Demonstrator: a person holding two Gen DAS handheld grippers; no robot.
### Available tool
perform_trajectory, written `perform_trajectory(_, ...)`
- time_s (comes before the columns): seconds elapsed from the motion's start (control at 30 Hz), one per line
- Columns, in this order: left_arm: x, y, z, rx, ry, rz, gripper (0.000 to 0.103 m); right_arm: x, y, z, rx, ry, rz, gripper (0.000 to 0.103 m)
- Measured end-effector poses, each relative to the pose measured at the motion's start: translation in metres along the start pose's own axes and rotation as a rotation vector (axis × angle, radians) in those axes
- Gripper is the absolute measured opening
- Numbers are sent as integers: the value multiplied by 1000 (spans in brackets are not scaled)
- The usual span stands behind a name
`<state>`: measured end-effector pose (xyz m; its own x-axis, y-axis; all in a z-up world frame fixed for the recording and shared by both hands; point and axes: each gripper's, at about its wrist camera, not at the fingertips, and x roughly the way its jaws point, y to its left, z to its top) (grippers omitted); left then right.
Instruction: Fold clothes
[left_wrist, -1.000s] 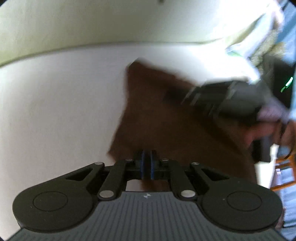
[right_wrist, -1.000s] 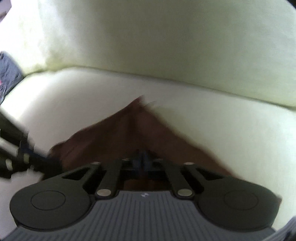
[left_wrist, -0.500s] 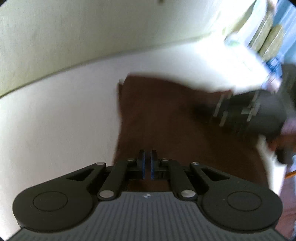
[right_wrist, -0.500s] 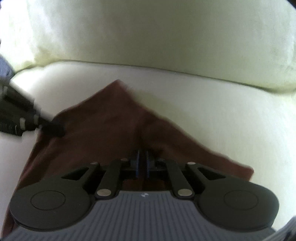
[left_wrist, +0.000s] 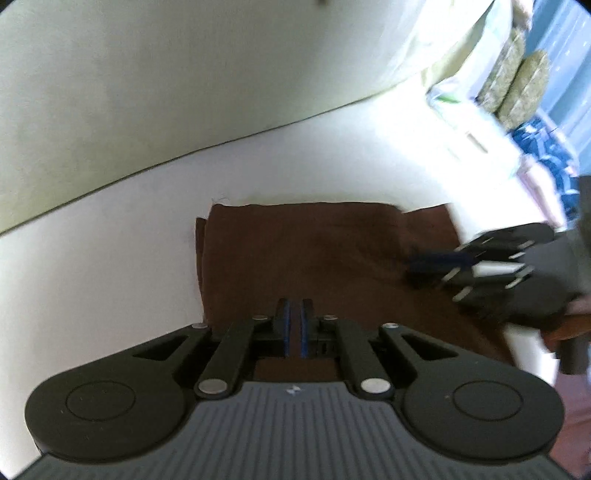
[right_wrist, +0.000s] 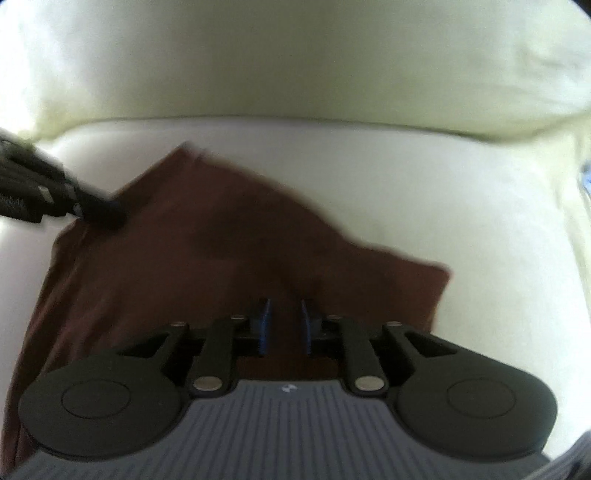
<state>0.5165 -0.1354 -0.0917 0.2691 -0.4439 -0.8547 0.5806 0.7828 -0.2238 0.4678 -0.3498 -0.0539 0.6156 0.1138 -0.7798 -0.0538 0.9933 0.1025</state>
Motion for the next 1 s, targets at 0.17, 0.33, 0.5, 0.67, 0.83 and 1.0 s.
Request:
perform_trajectory(0.17, -4, 7, 12, 21, -76, -39, 6, -29, -27, 6, 95, -72, -42, 14)
perform_trajectory(0.33, 4, 12, 11, 101, -75, 32, 8, -19, -33, -15, -1, 4, -121, 15)
perform_trajectory(0.5, -33, 12, 3, 84, -124, -16, 7, -47, -46, -16, 73, -68, -186, 28)
perform_trajectory(0.67, -43, -6, -40, 89, -54, -115, 7, -87, 0, -49, 71, -27, -14, 13)
perform_trajectory(0.83, -30, -4, -66, 95, -55, -138, 10, -71, 0, -76, 65, 34, -24, 0)
perform_trajectory(1.0, -58, 13, -59, 41, -84, -135, 7, -96, -16, -75, 121, -12, -140, 2)
